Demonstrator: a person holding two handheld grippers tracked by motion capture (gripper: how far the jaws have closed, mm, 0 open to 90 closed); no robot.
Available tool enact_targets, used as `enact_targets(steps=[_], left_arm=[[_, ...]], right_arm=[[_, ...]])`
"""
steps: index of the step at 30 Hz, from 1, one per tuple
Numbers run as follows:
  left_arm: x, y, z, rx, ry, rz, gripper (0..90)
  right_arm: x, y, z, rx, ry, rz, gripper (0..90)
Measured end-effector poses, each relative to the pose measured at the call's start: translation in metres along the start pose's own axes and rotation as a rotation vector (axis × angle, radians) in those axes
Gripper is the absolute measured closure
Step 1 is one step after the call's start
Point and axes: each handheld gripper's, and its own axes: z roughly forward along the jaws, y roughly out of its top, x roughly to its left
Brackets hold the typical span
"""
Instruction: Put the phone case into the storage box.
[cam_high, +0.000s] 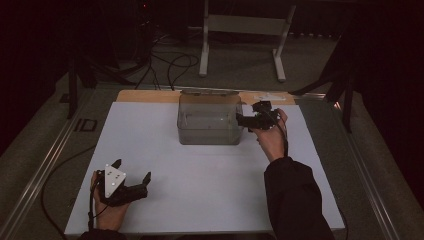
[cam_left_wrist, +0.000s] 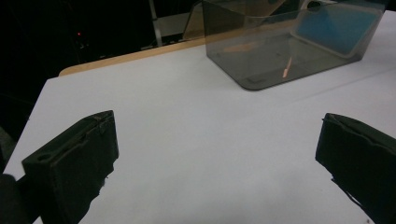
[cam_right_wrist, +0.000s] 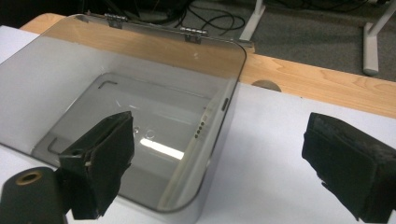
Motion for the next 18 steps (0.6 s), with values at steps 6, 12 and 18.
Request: enact_targets(steps=[6, 12, 18], left_arm=[[0.000, 0.001, 0.000, -0.002, -0.001, 0.000, 0.1], [0.002, 0.002, 0.000, -0.003, -0.002, 0.000, 0.1], [0.003, 0.003, 0.001, -0.004, -0.001, -0.001, 0.1]], right_arm=[[-0.003, -0.014, -0.015, -0.030, 0.021, -0.003, 9.3], [-0.008, -0.039, -0.037, -0.079, 0.037, -0.007, 9.3], [-0.011, -0.060, -0.049, -0.058, 0.035, -0.032, 9.3]])
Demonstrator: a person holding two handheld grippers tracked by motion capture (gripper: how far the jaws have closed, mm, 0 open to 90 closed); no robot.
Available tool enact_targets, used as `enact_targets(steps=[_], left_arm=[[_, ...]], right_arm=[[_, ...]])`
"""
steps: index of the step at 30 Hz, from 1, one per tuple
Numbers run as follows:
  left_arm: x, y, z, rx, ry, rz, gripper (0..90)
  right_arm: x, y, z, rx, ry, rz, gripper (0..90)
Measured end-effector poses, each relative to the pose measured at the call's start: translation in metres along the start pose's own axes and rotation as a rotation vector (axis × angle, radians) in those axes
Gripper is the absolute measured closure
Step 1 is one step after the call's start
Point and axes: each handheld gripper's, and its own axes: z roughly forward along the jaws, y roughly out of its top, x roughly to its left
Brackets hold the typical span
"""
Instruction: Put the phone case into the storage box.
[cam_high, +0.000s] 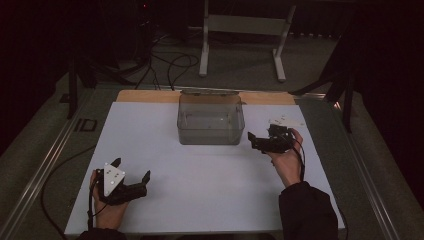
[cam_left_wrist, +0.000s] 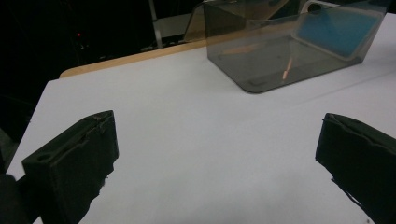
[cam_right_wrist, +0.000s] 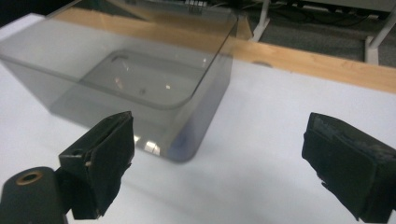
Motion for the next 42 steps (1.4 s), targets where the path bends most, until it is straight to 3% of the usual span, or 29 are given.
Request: enact_targets(steps=[4, 10, 18, 28, 32, 33, 42], left_arm=[[0.001, 0.000, 0.000, 0.002, -0.006, -0.003, 0.1], [0.004, 0.001, 0.000, 0.003, -0.010, -0.010, 0.1], [0.006, 0.001, 0.000, 0.004, -0.015, -0.014, 0.1], [0.010, 0.001, -0.002, -0.011, -0.026, -0.025, 0.1], [0.011, 0.002, -0.003, -0.018, -0.031, -0.023, 0.1], [0.012, 0.002, -0.004, -0.023, -0.031, -0.022, 0.1], [0.012, 0.001, -0.005, -0.028, -0.035, -0.018, 0.1]], right_arm=[[0.003, -0.005, -0.007, -0.001, 0.013, -0.012, 9.3], [0.012, -0.014, -0.023, -0.026, 0.003, -0.070, 9.3], [0.008, -0.037, -0.035, -0.058, 0.012, -0.067, 9.3], [0.004, -0.068, -0.053, -0.114, 0.071, -0.058, 9.2], [0.003, -0.079, -0.061, -0.141, 0.076, -0.057, 9.2], [0.003, -0.088, -0.067, -0.177, 0.089, -0.059, 9.3], [0.006, -0.114, -0.078, -0.231, 0.094, -0.058, 9.3]])
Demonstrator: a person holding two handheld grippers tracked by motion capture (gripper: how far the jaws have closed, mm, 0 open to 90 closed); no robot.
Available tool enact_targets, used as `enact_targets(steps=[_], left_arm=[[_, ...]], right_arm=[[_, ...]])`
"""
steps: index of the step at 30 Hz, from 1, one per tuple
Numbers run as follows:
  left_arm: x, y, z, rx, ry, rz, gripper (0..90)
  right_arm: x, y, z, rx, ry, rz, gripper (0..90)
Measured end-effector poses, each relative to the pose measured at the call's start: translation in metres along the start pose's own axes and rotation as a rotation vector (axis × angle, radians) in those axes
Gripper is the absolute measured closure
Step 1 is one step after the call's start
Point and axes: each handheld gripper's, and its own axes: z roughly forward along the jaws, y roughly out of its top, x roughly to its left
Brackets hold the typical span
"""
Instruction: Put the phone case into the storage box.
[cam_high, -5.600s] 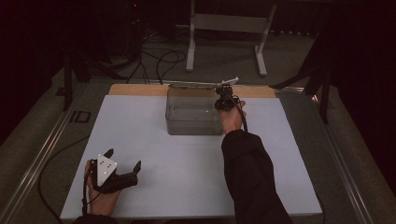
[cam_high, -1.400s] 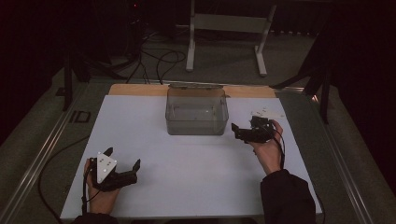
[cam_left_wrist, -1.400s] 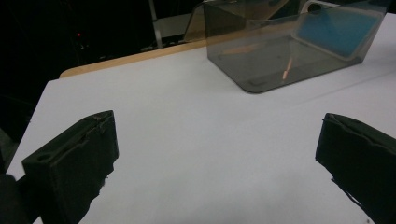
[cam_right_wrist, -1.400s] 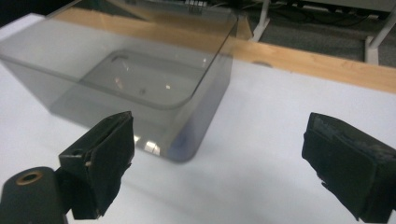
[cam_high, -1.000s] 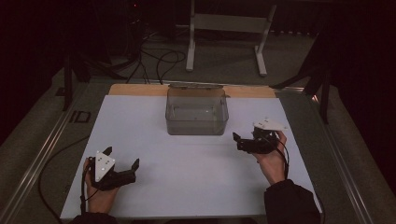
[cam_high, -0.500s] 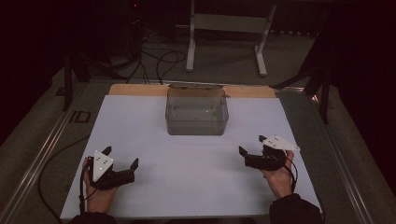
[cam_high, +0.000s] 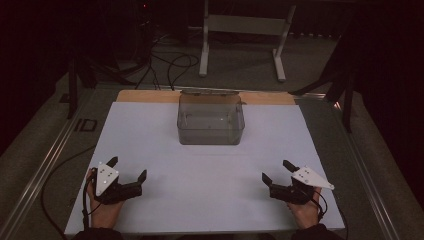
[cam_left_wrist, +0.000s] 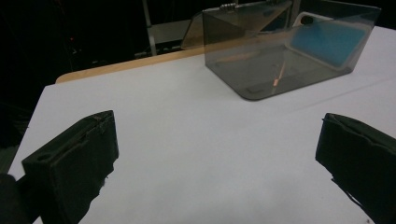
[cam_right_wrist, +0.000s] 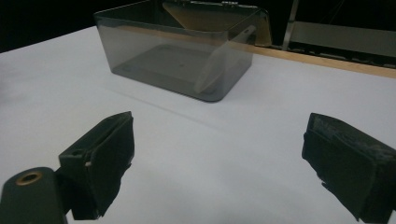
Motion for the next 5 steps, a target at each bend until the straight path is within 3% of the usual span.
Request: enact_targets(steps=[5], left_arm=[[0.0011, -0.0005, -0.0013, -0.002, 0.003, -0.003, 0.1]], right_arm=[[0.0002, -0.0028, -0.0018, -0.007, 0.006, 0.001, 9.3]])
